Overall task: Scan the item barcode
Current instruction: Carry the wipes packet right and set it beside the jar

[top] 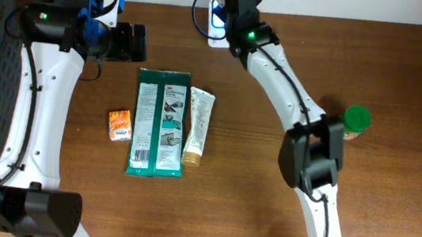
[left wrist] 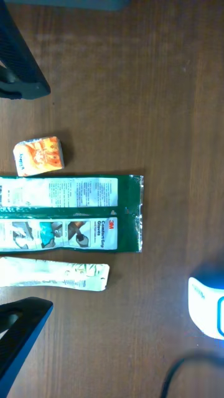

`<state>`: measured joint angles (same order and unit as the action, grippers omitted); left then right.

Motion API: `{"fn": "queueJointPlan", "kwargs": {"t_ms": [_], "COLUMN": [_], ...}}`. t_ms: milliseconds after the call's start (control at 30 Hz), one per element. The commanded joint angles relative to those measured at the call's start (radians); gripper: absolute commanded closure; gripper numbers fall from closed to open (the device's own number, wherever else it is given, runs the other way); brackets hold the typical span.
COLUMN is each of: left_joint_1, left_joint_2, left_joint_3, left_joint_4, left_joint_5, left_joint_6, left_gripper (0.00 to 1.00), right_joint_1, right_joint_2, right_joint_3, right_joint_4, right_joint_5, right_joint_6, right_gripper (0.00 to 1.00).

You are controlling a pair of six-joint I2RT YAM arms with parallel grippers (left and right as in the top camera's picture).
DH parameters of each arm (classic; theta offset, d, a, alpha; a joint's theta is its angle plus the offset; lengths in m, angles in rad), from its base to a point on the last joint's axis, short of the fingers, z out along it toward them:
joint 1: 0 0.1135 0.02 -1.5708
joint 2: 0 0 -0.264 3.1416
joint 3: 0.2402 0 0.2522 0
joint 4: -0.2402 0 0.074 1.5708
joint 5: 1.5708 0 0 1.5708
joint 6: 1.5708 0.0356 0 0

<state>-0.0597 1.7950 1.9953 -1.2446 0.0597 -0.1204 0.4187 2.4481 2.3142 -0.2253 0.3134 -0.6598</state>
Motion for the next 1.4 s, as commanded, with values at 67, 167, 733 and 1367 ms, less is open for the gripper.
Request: {"fn": "queueJointPlan", "kwargs": {"t_ms": [67, 167, 733, 1367], "left_joint_1": [-0.003, -0.003, -0.003, -0.003], "left_joint_2": [-0.01, -0.01, -0.01, -0.01], "left_joint_3": [0.014, 0.014, 0.014, 0.014], "left_joint_4": [0.001, 0.0, 0.001, 0.001], "left_joint_5": [-0.003, -0.003, -0.003, -0.003], "left_joint_6": [0.006, 0.006, 0.006, 0.006], "left_gripper": [0.01, 0.01, 0.01, 0.01], "right_joint_1": [-0.008, -0.015, -0.328, -0.478], "right_joint_2": [-0.297, -0.426, -0.534, -0.528], "right_joint_3": [0.013, 0.013, -0.473, -0.734], "right_joint_4": [-0.286, -0.537, -1.101, -0.859], "right_joint_5": [-0.127, -0.153, -0.152, 0.016], "right_joint_6": [0.421, 0.652, 0.941, 0.902], "right_gripper": [0.96, 0.96, 0.96, 0.94]}}
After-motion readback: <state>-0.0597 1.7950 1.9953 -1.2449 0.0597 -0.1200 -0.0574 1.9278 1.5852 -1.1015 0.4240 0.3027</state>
